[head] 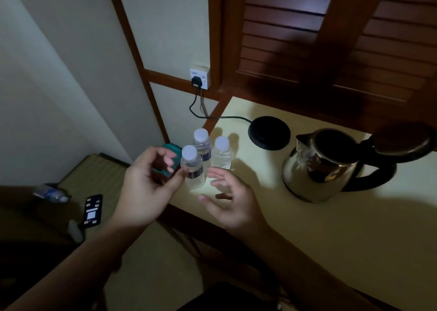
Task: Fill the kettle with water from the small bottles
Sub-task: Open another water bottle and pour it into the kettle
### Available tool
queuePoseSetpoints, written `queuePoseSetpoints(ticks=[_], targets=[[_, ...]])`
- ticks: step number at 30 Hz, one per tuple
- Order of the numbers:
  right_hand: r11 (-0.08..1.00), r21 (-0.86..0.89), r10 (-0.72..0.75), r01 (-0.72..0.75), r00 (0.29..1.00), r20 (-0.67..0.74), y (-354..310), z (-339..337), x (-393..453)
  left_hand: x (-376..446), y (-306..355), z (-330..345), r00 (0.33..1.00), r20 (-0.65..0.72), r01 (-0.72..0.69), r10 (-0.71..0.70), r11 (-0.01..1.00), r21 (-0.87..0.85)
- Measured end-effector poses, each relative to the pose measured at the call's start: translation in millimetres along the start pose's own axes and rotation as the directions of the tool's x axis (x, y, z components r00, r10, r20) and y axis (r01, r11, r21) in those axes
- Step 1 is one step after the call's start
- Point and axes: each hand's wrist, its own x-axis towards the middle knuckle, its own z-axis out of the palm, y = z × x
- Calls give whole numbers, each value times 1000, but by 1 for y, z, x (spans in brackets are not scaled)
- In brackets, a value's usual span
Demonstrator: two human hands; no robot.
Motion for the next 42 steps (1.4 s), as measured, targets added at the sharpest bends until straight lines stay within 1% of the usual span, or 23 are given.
queuePoseSetpoints(ticks=[4,9,11,13,15,18,20,22,25,26,28,30,34,36,39,40,42], targets=[[995,-48,-85,82,994,-70,6,27,10,7,-11,7,990,116,100,-84,985,-137],[995,-28,-101,98,986,-133,5,44,16,13,-18,11,992,110,79,-66,989,-122],[992,-40,-127,122,977,-171,3,44,17,15,-17,11,996,78,43,-38,998,-55],[988,-58,-155,146,964,-218,4,41,16,16,-16,13,995,88,-48,45,998,28],[982,-91,-185,168,957,-225,7,35,13,15,-13,16,980,148,-140,129,988,64],[987,-135,-119,93,972,-202,12,17,1,13,-7,25,949,262,-184,172,983,20],[985,-155,-102,73,977,-188,18,0,-12,11,-1,36,915,355,-197,191,980,-18],[987,-144,-97,68,974,-205,24,-19,-26,11,9,49,868,437,-235,237,970,-60],[999,-30,-29,23,973,-227,27,-47,-49,10,29,76,752,566,-312,337,939,-144],[1000,-5,-11,10,971,-238,29,-57,-56,9,35,86,719,602,-310,348,935,-170],[1000,4,11,-10,959,-284,33,-75,-70,9,47,107,680,655,-286,331,941,-179],[999,-19,18,-26,941,-339,37,-93,-81,11,58,127,642,693,-312,328,937,-154],[996,-69,29,-62,911,-411,47,-122,-100,13,83,159,521,717,-450,463,863,-231],[996,-67,31,-65,906,-423,51,-132,-106,14,96,168,463,745,-491,481,839,-236],[996,-55,38,-65,916,-399,54,-141,-112,20,108,178,388,778,-546,493,804,-237],[997,-50,40,-65,917,-396,55,-143,-112,21,110,181,379,781,-571,496,790,-224],[997,-58,32,-59,919,-392,58,-145,-112,20,111,183,395,779,-610,487,773,-175]])
